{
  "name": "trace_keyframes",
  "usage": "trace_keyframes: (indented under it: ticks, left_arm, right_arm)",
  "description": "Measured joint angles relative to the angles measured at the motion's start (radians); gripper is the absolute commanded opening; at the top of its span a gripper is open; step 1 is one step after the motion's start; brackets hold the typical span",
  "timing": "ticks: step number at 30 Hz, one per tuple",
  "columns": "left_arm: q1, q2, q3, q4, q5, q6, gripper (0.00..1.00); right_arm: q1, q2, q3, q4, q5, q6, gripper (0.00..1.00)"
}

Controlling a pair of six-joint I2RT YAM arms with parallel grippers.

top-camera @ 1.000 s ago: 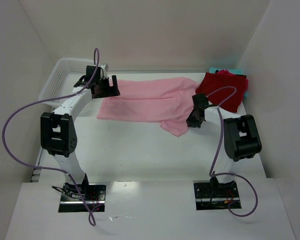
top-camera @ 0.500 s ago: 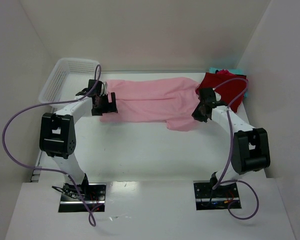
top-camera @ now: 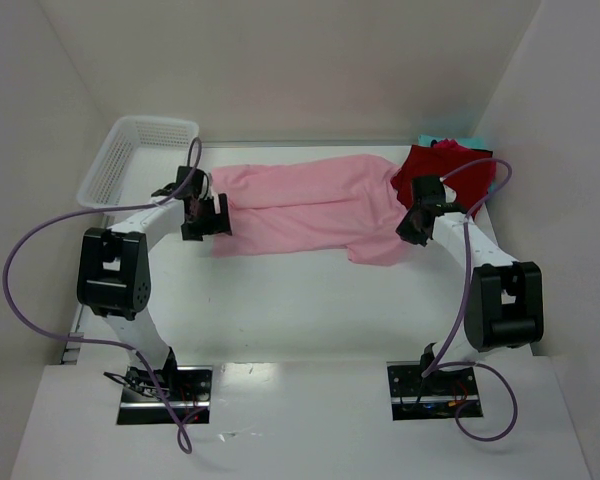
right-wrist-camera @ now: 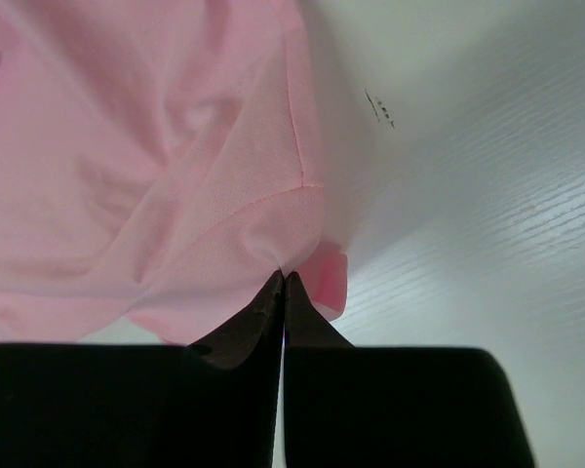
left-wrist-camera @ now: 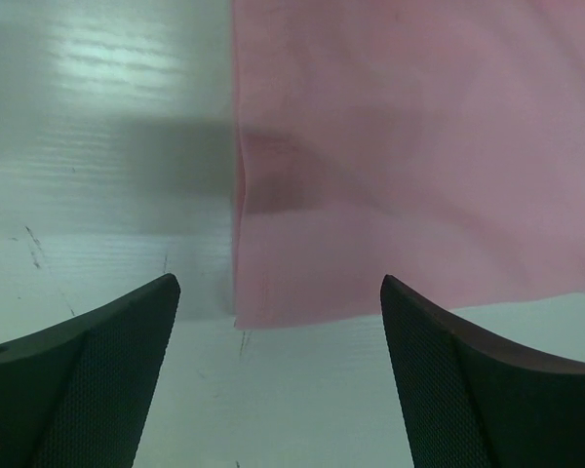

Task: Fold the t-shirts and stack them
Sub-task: Flatten out the tshirt

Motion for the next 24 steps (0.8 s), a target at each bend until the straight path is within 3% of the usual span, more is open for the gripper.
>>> trace_keyframes:
  ticks: [13,20,24]
  left_arm:
    - [0.0,-0.013,-0.084,-0.032,0.084,-0.005,0.66]
    - [0.0,-0.012,-0.085,-0.016,0.09,-0.006,0.66]
    - [0.0,-0.005,-0.085,-0.012,0.089,-0.007,0.73]
  right_arm:
    - [0.0,0.0,0.0,0.001,-0.004,-0.003,0.01]
    - [0.0,0.0,0.0,0.001,-0.005,-0.003,0.03]
    - [0.0,0.0,0.0,0.001,-0.005,-0.003,0.03]
